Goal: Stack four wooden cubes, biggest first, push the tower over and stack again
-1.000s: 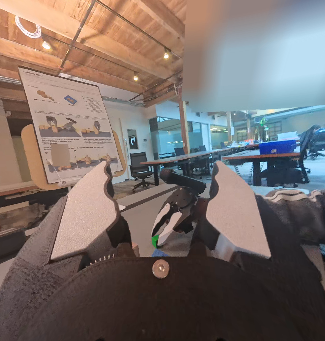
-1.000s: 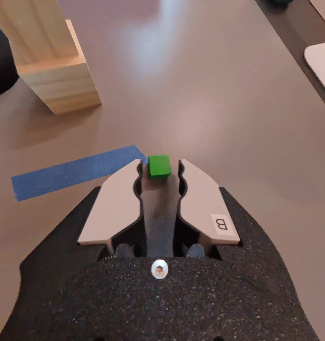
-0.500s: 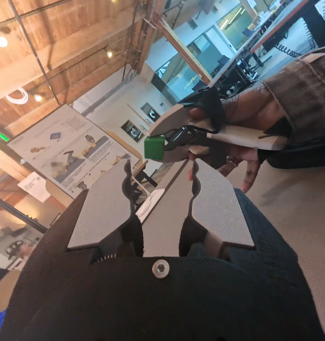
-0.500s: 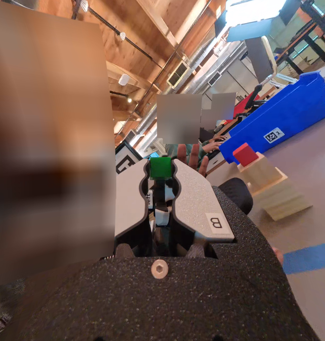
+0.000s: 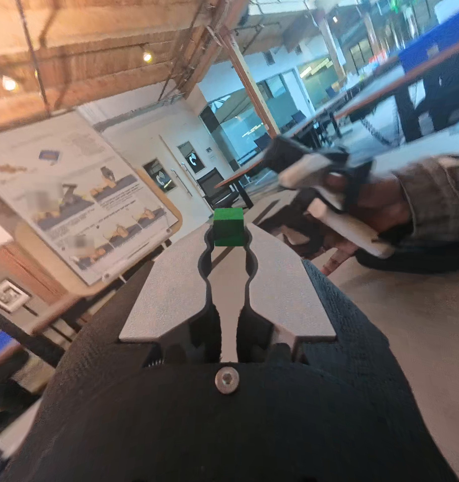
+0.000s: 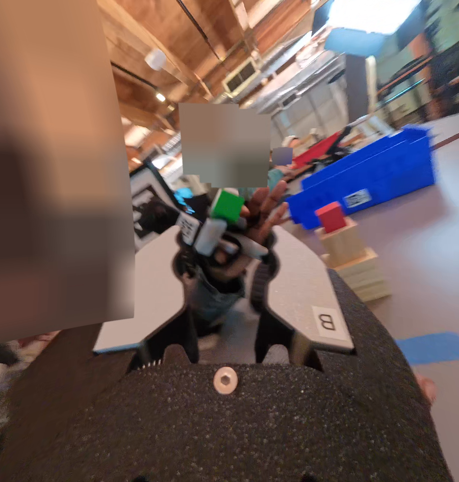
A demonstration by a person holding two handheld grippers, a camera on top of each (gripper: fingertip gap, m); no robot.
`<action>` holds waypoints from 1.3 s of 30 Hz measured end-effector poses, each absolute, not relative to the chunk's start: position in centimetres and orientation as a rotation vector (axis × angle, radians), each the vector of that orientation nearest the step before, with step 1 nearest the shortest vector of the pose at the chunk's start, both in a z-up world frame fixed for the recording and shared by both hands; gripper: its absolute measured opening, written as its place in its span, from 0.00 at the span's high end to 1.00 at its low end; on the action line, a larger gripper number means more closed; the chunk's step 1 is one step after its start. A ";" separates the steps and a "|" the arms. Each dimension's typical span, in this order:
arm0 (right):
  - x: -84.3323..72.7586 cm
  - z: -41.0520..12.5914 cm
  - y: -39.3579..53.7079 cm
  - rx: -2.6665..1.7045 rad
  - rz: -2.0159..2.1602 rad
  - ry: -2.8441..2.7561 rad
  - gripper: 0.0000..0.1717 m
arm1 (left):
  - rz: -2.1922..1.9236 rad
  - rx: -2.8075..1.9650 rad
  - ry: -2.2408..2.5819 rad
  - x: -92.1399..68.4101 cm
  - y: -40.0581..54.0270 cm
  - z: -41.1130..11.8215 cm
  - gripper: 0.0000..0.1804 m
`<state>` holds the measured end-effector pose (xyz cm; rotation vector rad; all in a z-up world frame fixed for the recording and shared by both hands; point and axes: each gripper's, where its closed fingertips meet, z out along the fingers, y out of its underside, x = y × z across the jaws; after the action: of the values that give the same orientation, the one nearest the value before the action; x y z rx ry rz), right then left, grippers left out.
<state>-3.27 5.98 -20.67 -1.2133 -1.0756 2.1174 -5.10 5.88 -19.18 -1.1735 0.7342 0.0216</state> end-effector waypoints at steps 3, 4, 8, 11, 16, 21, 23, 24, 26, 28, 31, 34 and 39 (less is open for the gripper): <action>-3.8 -21.9 7.1 -1.116 1.663 -1.179 0.40 | -0.194 -1.313 0.694 -9.3 5.9 -18.4 0.88; -3.8 -22.1 7.2 -1.059 1.535 -1.205 0.34 | -0.273 -1.379 0.694 -10.8 5.9 -18.5 0.88; -4.4 -23.1 6.1 -0.927 1.332 -1.295 0.23 | -0.547 -1.461 0.753 -15.4 6.2 -18.7 0.88; -4.7 -23.6 5.3 -0.934 1.354 -1.329 0.21 | -0.756 -1.460 0.862 -16.5 6.3 -20.1 0.88; -4.8 -24.0 5.2 -0.932 1.335 -1.345 0.22 | -0.830 -1.482 0.968 -16.9 7.8 -23.3 0.88; -4.9 -24.2 5.1 -0.937 1.329 -1.355 0.22 | -0.919 -1.462 0.950 -16.7 8.5 -23.8 0.88; -4.9 -24.2 5.0 -0.935 1.326 -1.362 0.22 | -0.934 -1.456 0.950 -16.6 8.5 -24.0 0.88; -4.9 -24.3 5.0 -0.935 1.327 -1.363 0.23 | -0.940 -1.451 0.952 -16.5 8.5 -24.0 0.88; -5.0 -24.3 5.0 -0.936 1.328 -1.365 0.23 | -0.953 -1.442 0.947 -16.4 8.5 -23.9 0.88; -4.9 -24.2 5.0 -0.932 1.333 -1.361 0.23 | -0.960 -1.437 0.943 -16.5 8.6 -23.9 0.88; -4.8 -23.9 5.0 -0.924 1.344 -1.348 0.23 | -0.966 -1.433 0.931 -16.6 8.7 -23.9 0.88; -4.8 -23.8 5.1 -0.924 1.348 -1.341 0.24 | -0.958 -1.444 0.945 -16.5 8.7 -24.0 0.88; -4.8 -23.8 5.0 -0.922 1.340 -1.348 0.24 | -0.927 -1.473 1.004 -16.0 8.8 -24.0 0.88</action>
<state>-4.83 5.02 -23.85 -0.9219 -1.3483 1.3401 -16.00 8.83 -23.99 -1.4726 1.0039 -0.9269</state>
